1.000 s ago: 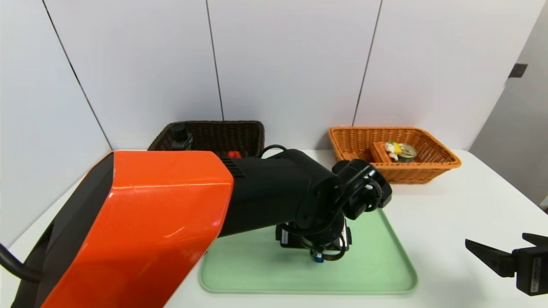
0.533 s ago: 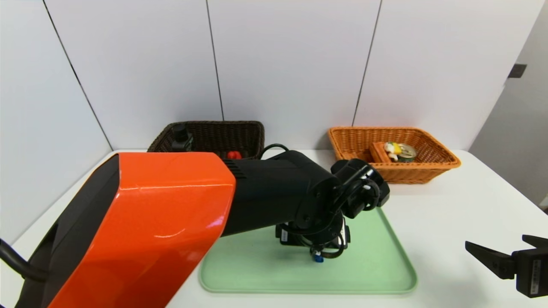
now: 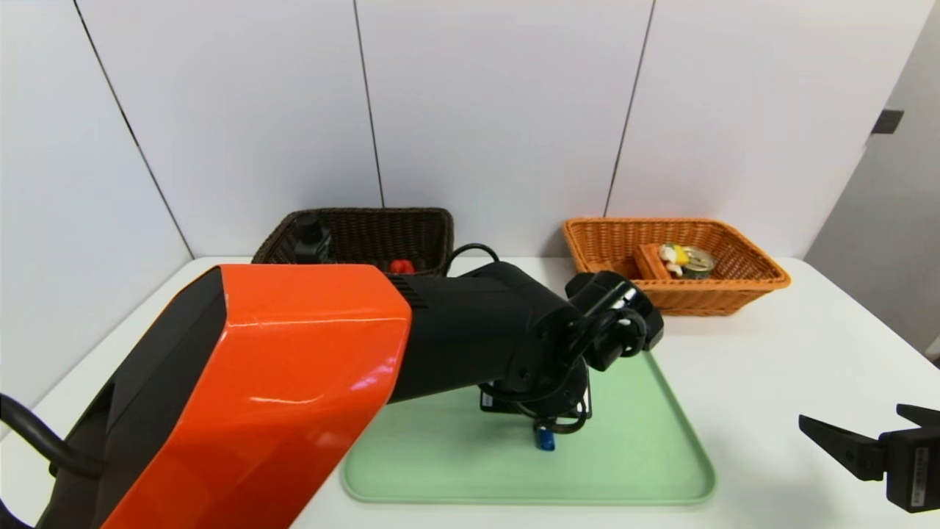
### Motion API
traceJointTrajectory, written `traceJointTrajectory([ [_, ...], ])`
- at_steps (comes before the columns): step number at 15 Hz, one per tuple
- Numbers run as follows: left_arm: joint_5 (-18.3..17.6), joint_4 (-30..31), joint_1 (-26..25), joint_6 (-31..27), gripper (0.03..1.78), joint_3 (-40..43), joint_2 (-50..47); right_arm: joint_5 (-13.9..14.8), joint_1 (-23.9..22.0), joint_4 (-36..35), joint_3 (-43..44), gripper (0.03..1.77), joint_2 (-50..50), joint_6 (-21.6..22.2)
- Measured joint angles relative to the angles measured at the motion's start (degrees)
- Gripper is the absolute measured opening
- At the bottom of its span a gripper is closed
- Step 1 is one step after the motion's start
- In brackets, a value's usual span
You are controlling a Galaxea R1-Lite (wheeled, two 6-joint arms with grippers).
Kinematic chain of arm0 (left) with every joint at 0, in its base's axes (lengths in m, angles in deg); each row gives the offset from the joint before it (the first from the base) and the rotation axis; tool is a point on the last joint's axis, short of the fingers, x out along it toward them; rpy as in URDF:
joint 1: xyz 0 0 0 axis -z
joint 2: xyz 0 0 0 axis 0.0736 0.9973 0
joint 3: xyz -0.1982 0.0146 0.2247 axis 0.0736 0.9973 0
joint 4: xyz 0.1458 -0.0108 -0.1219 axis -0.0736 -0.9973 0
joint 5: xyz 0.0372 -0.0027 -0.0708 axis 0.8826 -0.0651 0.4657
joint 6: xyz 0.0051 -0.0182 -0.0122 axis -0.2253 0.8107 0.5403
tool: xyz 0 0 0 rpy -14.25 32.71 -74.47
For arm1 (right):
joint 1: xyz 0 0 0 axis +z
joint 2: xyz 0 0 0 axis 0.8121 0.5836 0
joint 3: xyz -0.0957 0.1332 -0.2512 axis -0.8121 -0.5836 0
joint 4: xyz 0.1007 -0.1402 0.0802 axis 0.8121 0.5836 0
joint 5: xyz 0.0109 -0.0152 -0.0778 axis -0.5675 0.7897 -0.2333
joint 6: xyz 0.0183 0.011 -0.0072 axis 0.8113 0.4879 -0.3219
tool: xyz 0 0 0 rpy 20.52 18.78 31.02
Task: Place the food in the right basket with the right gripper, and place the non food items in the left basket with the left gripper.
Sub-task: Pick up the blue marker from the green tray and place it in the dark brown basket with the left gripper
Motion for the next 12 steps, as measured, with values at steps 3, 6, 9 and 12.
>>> traceJointTrajectory([
  [3, -0.1, 0.0, 0.0, -0.1, 0.89, 0.0, 0.1, -0.1, 0.0, 0.0, 0.0, 1.71, 0.0, 0.0],
  [6, -0.2, -0.1, 0.0, 0.0, 0.21, 0.2, 0.2, -0.1, 0.0, 0.0, 0.0, 1.71, 0.0, 0.0],
  [9, -0.1, -0.1, 0.0, 0.0, 0.17, 0.4, 0.2, -0.1, 0.0, 0.0, -0.1, 1.71, 0.0, -0.1],
  [12, 2.2, 0.0, -0.2, -0.1, 0.17, 0.6, -0.1, -0.1, 0.0, 0.0, -0.1, 1.71, 0.0, -0.1],
])
